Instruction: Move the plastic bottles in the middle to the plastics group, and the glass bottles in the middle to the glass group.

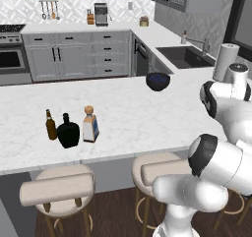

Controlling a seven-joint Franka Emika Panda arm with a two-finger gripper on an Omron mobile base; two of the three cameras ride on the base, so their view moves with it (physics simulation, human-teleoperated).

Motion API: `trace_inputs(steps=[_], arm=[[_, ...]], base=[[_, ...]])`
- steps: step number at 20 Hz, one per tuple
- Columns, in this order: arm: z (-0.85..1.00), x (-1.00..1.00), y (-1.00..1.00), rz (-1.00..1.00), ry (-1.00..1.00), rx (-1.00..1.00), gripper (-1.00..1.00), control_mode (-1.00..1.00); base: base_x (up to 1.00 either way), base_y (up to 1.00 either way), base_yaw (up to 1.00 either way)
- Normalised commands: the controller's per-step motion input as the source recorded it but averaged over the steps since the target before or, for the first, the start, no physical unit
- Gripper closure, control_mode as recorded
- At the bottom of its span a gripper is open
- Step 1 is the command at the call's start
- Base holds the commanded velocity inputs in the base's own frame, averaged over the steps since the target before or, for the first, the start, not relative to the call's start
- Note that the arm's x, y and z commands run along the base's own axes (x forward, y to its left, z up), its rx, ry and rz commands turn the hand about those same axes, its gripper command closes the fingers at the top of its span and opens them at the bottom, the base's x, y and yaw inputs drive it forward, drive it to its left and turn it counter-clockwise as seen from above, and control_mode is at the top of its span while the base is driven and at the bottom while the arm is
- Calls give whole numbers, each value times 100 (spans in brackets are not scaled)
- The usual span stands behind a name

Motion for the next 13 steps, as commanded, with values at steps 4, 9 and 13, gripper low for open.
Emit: trace_inputs(steps=[4,9,13], arm=[[35,-21,100,34,0,0,-100,-100],[63,-23,100,32,0,1,-100,-100],[73,-31,100,31,0,2,-100,-100]], base=[[0,0,0],[0,0,0],[0,0,0]])
